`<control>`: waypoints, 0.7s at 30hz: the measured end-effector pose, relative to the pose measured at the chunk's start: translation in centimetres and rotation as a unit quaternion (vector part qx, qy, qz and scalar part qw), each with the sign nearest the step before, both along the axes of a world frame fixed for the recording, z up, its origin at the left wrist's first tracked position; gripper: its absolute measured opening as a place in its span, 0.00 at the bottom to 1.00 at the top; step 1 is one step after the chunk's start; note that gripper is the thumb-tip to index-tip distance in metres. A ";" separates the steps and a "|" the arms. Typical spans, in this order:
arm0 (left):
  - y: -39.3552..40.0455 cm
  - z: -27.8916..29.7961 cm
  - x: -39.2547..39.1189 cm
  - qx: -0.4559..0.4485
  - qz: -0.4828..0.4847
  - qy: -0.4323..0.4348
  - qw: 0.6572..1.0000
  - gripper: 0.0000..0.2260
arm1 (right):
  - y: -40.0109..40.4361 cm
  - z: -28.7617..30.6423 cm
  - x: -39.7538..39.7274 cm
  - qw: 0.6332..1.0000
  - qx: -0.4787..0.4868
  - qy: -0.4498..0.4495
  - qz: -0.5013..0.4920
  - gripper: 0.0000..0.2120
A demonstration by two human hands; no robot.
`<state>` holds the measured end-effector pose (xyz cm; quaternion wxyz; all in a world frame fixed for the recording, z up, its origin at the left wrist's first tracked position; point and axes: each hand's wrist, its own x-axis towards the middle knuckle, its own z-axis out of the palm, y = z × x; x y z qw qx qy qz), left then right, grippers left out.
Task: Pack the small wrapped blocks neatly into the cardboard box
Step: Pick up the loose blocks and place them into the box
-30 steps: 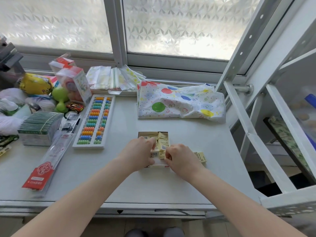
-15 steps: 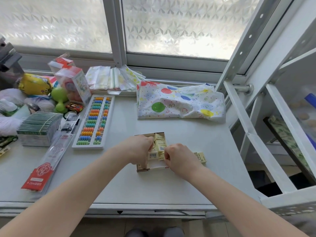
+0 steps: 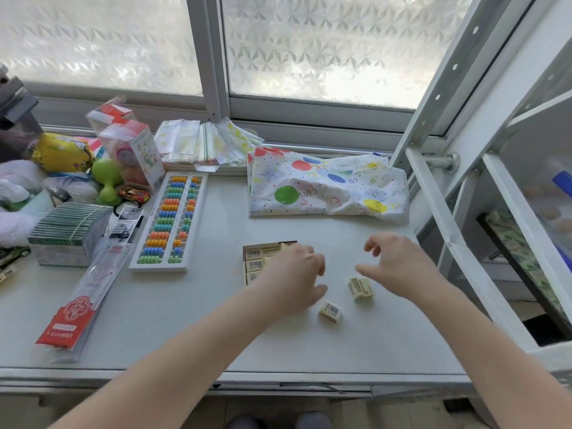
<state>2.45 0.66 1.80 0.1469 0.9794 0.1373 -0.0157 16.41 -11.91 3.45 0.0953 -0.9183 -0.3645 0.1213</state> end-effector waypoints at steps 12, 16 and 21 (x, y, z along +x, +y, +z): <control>-3.7 -1.5 1.3 0.061 -0.125 0.097 0.985 0.11 | -1.0 -4.6 -1.4 0.997 -0.069 -0.035 -0.015 0.15; -1.1 -0.1 -1.4 -0.063 0.017 -0.009 0.998 0.13 | -1.1 -4.6 -1.4 0.994 -0.076 -0.075 0.020 0.11; 3.5 -0.3 -7.3 -0.065 0.137 -0.001 0.988 0.07 | 0.6 -2.5 -2.4 0.997 0.036 -0.044 0.043 0.09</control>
